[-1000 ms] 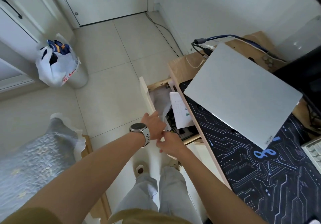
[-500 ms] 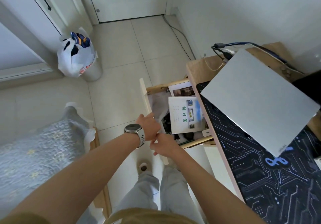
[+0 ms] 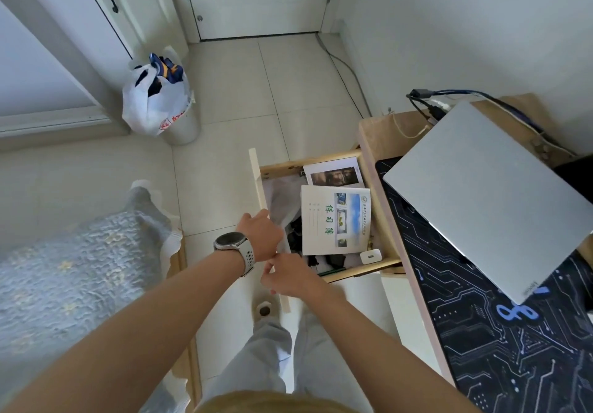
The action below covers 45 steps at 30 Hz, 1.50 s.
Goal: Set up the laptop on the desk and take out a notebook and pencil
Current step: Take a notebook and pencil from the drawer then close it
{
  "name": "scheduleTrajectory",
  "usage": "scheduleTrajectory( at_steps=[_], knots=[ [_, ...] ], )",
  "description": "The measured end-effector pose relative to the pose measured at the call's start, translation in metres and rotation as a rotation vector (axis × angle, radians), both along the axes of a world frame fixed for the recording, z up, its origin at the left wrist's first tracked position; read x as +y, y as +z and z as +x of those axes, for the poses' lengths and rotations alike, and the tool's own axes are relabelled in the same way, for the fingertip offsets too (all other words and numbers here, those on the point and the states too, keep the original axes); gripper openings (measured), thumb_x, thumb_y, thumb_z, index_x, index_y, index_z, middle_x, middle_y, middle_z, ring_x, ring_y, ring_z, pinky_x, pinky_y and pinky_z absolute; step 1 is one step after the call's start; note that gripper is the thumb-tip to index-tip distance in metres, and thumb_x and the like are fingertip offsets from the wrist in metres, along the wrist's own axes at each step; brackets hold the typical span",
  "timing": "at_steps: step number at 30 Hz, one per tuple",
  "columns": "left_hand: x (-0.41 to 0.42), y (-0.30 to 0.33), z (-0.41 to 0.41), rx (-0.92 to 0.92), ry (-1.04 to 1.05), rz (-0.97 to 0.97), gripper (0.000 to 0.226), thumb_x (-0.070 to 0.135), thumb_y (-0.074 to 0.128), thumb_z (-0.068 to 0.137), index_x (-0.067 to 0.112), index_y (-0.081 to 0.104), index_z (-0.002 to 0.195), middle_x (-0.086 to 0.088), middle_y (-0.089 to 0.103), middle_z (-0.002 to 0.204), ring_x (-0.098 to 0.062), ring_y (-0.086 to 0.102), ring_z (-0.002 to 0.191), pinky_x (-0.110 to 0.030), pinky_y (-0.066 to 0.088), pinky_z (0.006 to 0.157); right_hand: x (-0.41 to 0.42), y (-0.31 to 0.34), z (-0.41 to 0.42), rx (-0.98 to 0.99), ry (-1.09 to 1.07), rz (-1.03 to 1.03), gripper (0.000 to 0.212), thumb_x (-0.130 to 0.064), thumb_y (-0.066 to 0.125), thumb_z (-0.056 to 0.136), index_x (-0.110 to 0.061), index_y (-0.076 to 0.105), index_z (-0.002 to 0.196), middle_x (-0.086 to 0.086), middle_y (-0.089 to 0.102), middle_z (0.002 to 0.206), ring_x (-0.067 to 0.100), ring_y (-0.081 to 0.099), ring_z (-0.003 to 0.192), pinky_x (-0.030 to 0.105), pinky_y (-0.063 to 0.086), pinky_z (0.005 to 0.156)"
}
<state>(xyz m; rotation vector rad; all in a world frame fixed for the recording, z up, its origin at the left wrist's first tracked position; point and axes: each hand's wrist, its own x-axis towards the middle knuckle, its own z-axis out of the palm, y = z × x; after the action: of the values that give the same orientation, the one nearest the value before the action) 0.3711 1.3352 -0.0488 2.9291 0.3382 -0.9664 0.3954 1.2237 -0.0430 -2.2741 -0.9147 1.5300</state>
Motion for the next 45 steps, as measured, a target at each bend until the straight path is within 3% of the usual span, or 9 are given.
scheduleTrajectory(
  at_steps=[10,16,21,24,29,33,35,39,45],
  knots=[
    [0.004,-0.016,0.017,-0.041,0.102,-0.071,0.013,0.006,0.042,0.088,0.014,0.047,0.079,-0.003,0.051,0.082,-0.023,0.040,0.088,-0.031,0.042,0.072,0.001,0.000,0.001,0.062,-0.056,0.016,0.022,-0.021,0.049,0.083,-0.014,0.062,0.099,0.005,0.072,0.088,0.015,0.068,0.080,0.031,0.054,0.077],
    [0.019,-0.025,0.068,-0.303,0.154,-0.053,0.032,0.014,0.040,0.088,0.018,0.034,0.057,0.001,0.058,0.074,-0.022,0.054,0.074,-0.031,0.044,0.067,-0.024,-0.006,0.047,0.102,-0.558,0.089,0.009,-0.016,0.053,0.086,-0.017,0.061,0.090,-0.001,0.070,0.077,0.015,0.063,0.071,0.028,0.056,0.073],
    [0.027,-0.034,0.090,-0.150,0.162,-0.046,0.005,0.026,0.048,0.084,0.022,0.050,0.081,0.002,0.065,0.095,-0.030,0.050,0.108,-0.047,0.040,0.095,-0.050,-0.023,0.075,0.386,-1.172,0.115,0.020,-0.023,0.059,0.089,-0.012,0.056,0.106,0.009,0.068,0.092,0.019,0.063,0.076,0.033,0.055,0.081],
    [0.031,-0.050,0.099,-0.151,0.272,-0.086,0.035,0.041,0.048,0.085,0.031,0.050,0.118,0.000,0.064,0.113,-0.029,0.047,0.119,-0.050,0.035,0.101,-0.058,-0.030,0.078,0.524,-1.426,0.064,0.026,-0.027,0.065,0.087,-0.014,0.055,0.107,0.012,0.062,0.096,0.018,0.059,0.074,0.027,0.056,0.067],
    [0.036,-0.066,0.105,-0.138,0.280,-0.136,0.037,0.033,0.039,0.091,0.026,0.045,0.127,-0.005,0.060,0.121,-0.032,0.046,0.117,-0.045,0.030,0.100,-0.064,-0.051,0.067,0.671,-1.606,0.046,0.028,-0.017,0.063,0.089,-0.007,0.057,0.114,0.012,0.055,0.080,0.012,0.041,0.055,0.019,0.042,0.052],
    [0.033,-0.061,0.114,-0.124,0.282,-0.174,0.039,0.024,0.036,0.094,0.025,0.046,0.132,-0.005,0.059,0.127,-0.029,0.049,0.116,-0.041,0.028,0.094,-0.057,-0.058,0.062,0.780,-1.621,0.050,0.017,-0.019,0.064,0.088,-0.013,0.056,0.102,0.017,0.060,0.098,0.017,0.058,0.079,0.029,0.049,0.092],
    [0.034,-0.063,0.118,-0.143,0.302,-0.197,0.036,0.020,0.038,0.093,0.021,0.051,0.127,-0.004,0.062,0.123,-0.027,0.052,0.115,-0.039,0.028,0.096,-0.051,-0.058,0.060,0.789,-1.627,0.036,0.017,-0.020,0.065,0.088,-0.014,0.054,0.099,0.015,0.057,0.110,0.025,0.056,0.111,0.034,0.044,0.103],
    [0.036,-0.062,0.121,-0.221,0.548,-0.382,0.013,0.012,0.042,0.085,0.015,0.054,0.089,-0.005,0.064,0.095,-0.027,0.057,0.093,-0.037,0.041,0.076,-0.047,-0.060,0.059,0.767,-1.680,0.047,0.023,-0.019,0.064,0.088,-0.013,0.054,0.107,0.011,0.060,0.111,0.027,0.055,0.110,0.030,0.047,0.086],
    [0.036,-0.038,0.124,-0.354,0.648,-0.499,0.018,-0.005,0.044,0.080,0.011,0.051,0.081,-0.008,0.056,0.087,-0.027,0.053,0.088,-0.036,0.042,0.075,-0.048,-0.053,0.056,0.782,-1.717,0.126,0.016,-0.004,0.059,0.087,-0.012,0.053,0.099,0.012,0.062,0.104,0.024,0.061,0.091,0.028,0.049,0.066]
  ],
)
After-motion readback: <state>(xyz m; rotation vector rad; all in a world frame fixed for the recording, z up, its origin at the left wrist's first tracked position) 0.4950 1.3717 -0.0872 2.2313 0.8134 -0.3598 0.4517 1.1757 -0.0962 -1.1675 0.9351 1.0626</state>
